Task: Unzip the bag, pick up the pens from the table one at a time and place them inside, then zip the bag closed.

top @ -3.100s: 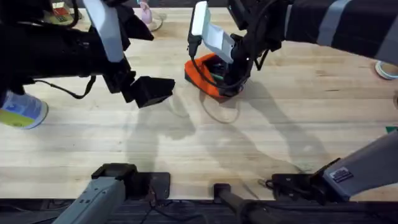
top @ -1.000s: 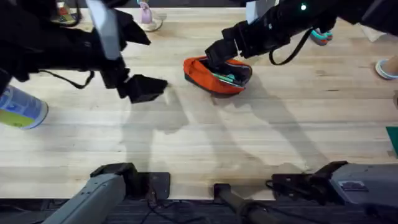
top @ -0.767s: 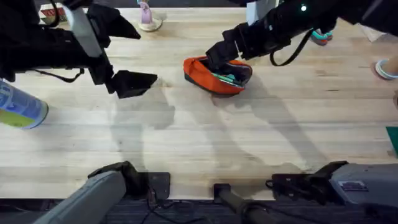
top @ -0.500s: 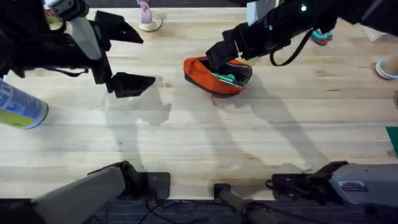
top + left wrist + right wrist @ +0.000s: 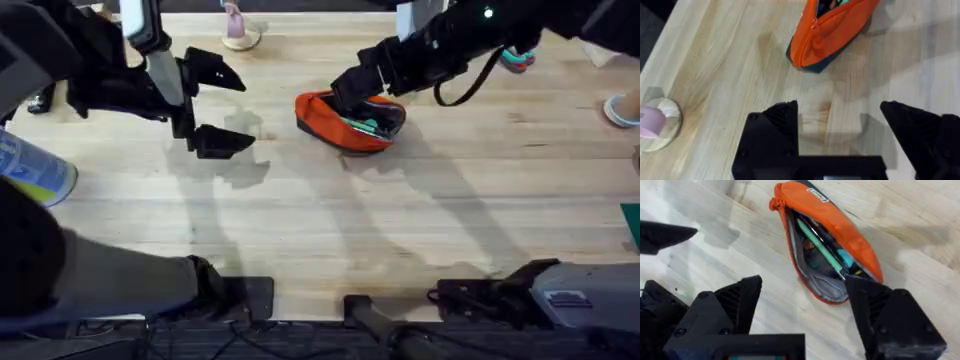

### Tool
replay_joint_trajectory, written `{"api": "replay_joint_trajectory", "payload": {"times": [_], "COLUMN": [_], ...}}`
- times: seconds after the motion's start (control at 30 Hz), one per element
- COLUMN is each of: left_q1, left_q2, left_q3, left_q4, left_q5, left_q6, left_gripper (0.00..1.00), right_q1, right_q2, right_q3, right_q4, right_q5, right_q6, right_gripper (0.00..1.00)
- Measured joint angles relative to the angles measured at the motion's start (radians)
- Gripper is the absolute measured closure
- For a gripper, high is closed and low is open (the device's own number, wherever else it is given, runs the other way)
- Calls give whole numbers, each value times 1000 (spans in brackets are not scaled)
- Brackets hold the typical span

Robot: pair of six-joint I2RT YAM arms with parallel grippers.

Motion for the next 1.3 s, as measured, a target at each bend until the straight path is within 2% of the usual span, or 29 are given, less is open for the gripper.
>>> {"api": "replay_joint_trajectory", "payload": {"times": [0.17, 0.33, 0.6, 0.8, 0.9, 1.07, 1.3], "left_q1": [0, 0, 0, 0, 0, 0, 0], "left_q2": [102, 170, 185, 185, 185, 185, 185], "left_q3": [0, 0, 1, 2, 2, 2, 2], "left_q4": [50, 96, 136, 138, 138, 138, 138], "left_q5": [26, 57, 75, 75, 75, 75, 75], "left_q6": [17, 23, 27, 27, 28, 28, 28], "left_gripper": [8, 8, 8, 8, 8, 8, 8], "right_q1": [0, 0, 2, 54, 108, 194, 215], "right_q2": [0, 0, 0, 0, 0, 0, 0], "right_q3": [0, 0, 0, 0, 0, 0, 0], "right_q4": [-1, -16, -15, 51, 108, 122, 124], "right_q5": [0, -42, -209, -255, -230, -65, 31], "right_q6": [15, 123, 255, 347, 392, 532, 837], "right_gripper": [4, 4, 4, 4, 4, 4, 4]}}
